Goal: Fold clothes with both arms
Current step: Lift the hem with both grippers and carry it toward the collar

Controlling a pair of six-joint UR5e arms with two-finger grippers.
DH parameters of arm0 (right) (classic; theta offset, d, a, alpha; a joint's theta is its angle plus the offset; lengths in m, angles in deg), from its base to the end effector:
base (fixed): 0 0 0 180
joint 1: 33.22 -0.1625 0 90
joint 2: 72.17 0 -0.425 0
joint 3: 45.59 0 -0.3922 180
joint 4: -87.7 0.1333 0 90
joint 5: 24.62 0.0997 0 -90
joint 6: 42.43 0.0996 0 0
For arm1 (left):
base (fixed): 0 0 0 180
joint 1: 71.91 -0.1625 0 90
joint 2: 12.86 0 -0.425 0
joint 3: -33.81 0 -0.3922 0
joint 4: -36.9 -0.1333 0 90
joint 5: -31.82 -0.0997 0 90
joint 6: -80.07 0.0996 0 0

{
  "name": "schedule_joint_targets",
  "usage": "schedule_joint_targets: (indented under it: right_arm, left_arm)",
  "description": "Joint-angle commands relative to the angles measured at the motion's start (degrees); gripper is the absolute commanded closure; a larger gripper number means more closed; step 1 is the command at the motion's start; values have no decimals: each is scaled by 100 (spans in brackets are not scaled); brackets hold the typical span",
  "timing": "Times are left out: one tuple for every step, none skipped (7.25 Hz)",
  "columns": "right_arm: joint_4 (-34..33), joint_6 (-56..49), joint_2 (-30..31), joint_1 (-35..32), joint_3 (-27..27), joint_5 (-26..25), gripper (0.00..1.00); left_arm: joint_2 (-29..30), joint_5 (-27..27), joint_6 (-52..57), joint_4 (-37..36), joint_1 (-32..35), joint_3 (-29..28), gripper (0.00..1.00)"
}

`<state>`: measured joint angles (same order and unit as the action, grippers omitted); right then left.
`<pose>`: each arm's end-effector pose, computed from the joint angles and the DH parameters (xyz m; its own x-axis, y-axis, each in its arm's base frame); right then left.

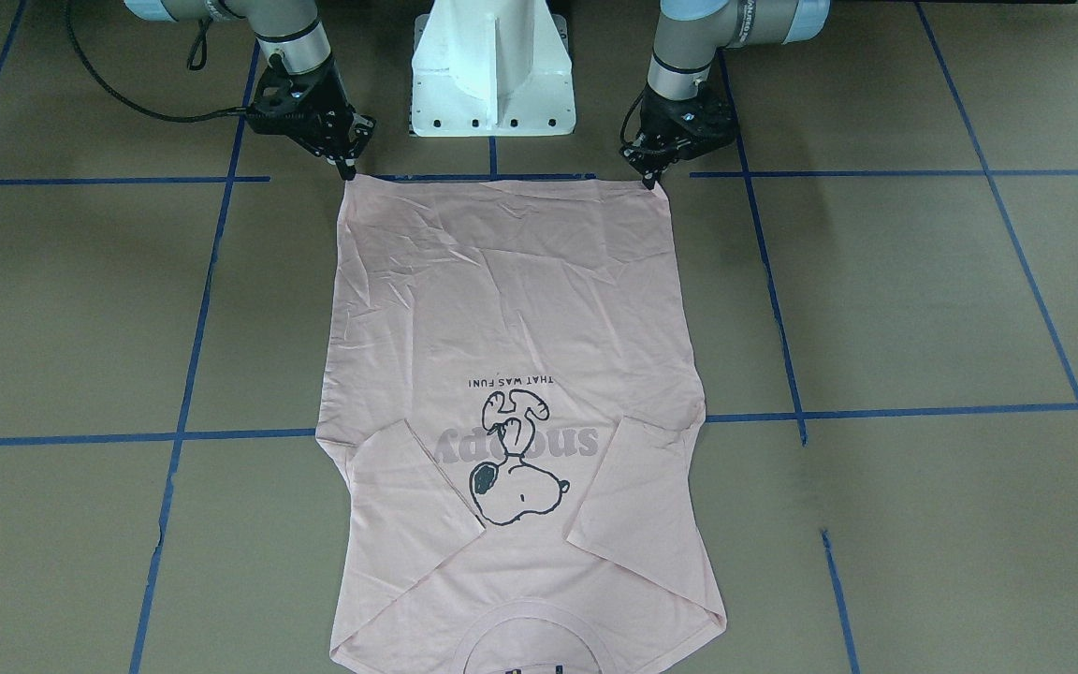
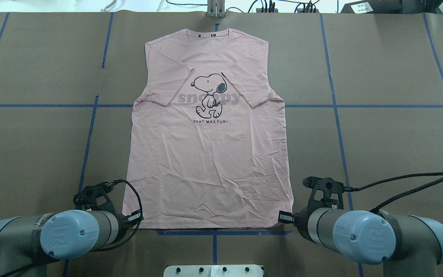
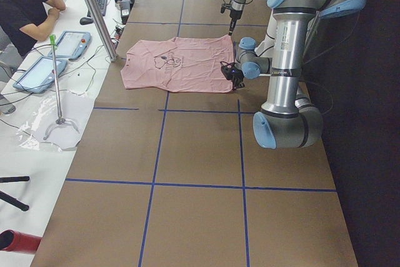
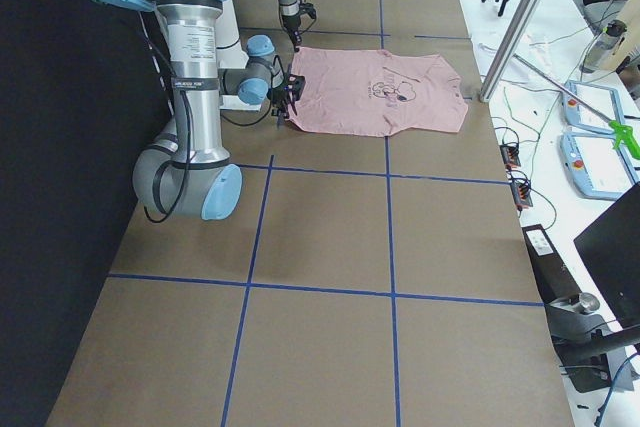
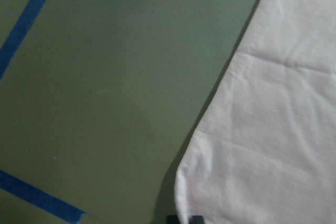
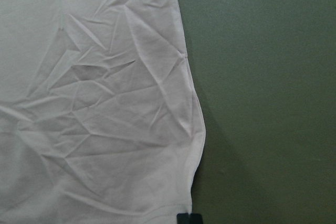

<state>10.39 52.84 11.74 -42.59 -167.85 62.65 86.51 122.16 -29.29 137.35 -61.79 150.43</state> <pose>-0.4637 -0.2164 0.3268 0.5995 0.1919 0.7770 -0.2553 0.9660 -0.0416 0.4959 -0.2233 0.3477 0.5832 -0.4408 -0.6823 0.3867 0.8893 -0.2441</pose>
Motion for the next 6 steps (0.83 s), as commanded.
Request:
schedule_joint_targets:
  right_arm:
    - [-4,0,98,-134,-236,183,100]
    - [-30,0,126,-222,-325,428,100]
    - [-30,0,248,-240,-474,544,100]
    - [-39,0,510,-232,-754,580,100]
    - [-48,17,791,-57,-1148,745,100]
    - [-48,26,1072,249,-1456,773,100]
  left_arm:
    - [47,1,54,-244,16,174,100]
    - [-14,10,81,-428,24,663,100]
    - [21,27,81,-656,16,973,100]
    - [38,36,81,-989,-28,1263,100]
    - [38,54,81,-1210,-176,1596,100]
    - [47,62,81,-1578,-439,2157,100]
